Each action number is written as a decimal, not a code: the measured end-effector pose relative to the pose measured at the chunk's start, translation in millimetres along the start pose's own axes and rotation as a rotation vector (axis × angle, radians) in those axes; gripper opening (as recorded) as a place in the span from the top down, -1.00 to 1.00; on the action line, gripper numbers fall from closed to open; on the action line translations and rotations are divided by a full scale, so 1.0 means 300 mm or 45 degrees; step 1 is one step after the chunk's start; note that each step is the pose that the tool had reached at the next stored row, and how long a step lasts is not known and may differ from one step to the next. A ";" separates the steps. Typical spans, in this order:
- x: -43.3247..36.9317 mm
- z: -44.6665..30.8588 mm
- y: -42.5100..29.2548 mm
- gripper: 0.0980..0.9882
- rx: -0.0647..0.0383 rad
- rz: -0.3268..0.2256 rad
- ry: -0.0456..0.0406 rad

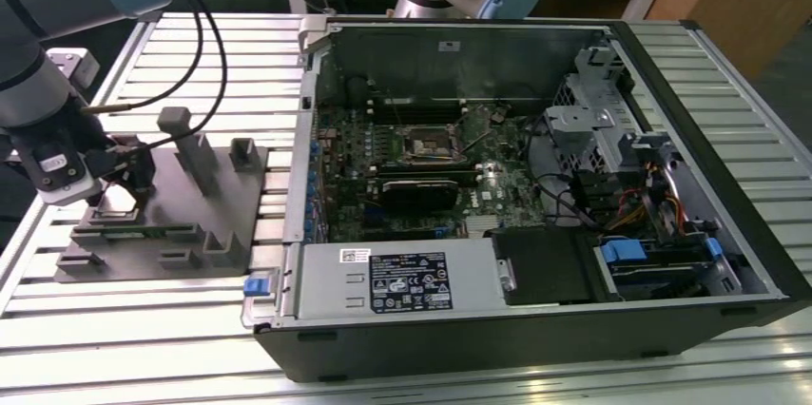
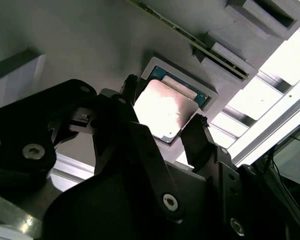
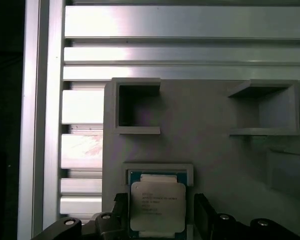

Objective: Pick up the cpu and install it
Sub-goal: 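Pick up the cpu and move it towards the insertion slot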

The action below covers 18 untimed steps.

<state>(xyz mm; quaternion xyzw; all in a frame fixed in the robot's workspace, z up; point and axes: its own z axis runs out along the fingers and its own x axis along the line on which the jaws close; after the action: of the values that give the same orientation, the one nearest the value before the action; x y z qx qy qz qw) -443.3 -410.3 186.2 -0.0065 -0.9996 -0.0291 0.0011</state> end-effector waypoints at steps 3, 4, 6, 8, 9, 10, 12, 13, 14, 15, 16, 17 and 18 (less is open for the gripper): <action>0.000 0.002 0.000 -0.21 0.000 0.000 -0.004; 0.000 0.002 0.000 -0.21 0.000 0.000 -0.005; 0.002 0.002 0.000 -0.18 0.000 0.000 -0.006; 0.003 0.002 0.000 -0.18 0.000 0.000 -0.007; 0.003 0.002 0.000 -0.02 0.000 0.000 -0.007; 0.003 0.002 0.000 -0.02 0.000 0.000 -0.007; 0.003 0.002 0.000 0.00 0.000 0.000 -0.007; 0.003 0.002 0.000 0.00 0.000 0.000 -0.007; 0.003 0.002 0.000 0.00 0.000 0.000 -0.007; 0.003 0.002 0.000 0.03 0.000 0.000 -0.007; 0.003 0.002 0.000 0.03 0.000 0.000 -0.008; 0.003 0.000 0.000 0.03 0.000 0.000 -0.008; 0.003 -0.002 0.000 0.03 -0.001 0.000 -0.008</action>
<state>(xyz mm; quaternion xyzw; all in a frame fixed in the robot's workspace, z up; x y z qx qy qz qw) -444.1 -410.2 186.7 -0.0064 -0.9995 -0.0292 -0.0020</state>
